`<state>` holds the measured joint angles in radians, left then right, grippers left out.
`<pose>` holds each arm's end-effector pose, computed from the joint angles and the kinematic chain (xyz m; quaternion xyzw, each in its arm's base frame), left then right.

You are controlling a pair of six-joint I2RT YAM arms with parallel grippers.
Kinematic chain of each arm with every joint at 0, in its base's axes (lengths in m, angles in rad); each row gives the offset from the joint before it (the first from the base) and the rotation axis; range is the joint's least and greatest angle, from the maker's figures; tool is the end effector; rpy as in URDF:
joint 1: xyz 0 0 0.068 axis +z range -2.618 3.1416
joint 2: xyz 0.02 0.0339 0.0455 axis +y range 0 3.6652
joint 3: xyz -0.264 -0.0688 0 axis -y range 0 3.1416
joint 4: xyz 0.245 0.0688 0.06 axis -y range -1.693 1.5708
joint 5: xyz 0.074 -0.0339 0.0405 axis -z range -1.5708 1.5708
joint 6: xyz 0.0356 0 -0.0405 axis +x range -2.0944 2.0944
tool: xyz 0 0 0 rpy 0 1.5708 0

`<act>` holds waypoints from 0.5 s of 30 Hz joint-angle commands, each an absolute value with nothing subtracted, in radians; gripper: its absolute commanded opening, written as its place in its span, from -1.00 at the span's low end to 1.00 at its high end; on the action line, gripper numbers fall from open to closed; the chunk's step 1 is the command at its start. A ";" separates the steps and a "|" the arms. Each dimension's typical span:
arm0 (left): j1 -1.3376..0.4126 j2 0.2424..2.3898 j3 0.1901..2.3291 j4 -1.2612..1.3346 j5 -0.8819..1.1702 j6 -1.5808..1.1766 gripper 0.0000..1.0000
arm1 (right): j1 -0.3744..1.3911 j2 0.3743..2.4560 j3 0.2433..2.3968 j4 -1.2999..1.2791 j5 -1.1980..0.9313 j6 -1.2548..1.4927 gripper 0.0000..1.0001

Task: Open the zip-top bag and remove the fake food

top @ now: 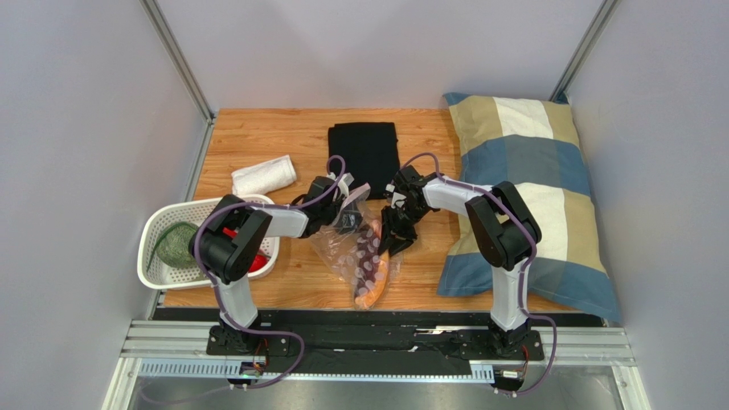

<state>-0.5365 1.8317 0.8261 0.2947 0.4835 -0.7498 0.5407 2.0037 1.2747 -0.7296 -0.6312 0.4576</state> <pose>0.2923 -0.1931 0.1249 0.0053 0.8882 -0.4168 0.1933 0.3021 0.2059 0.1326 0.0568 -0.9476 -0.2976 0.1015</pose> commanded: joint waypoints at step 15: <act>-0.607 1.464 0.881 -0.113 0.526 -0.640 -1.00 | 0.500 1.799 1.272 -0.598 -0.586 0.396 -0.41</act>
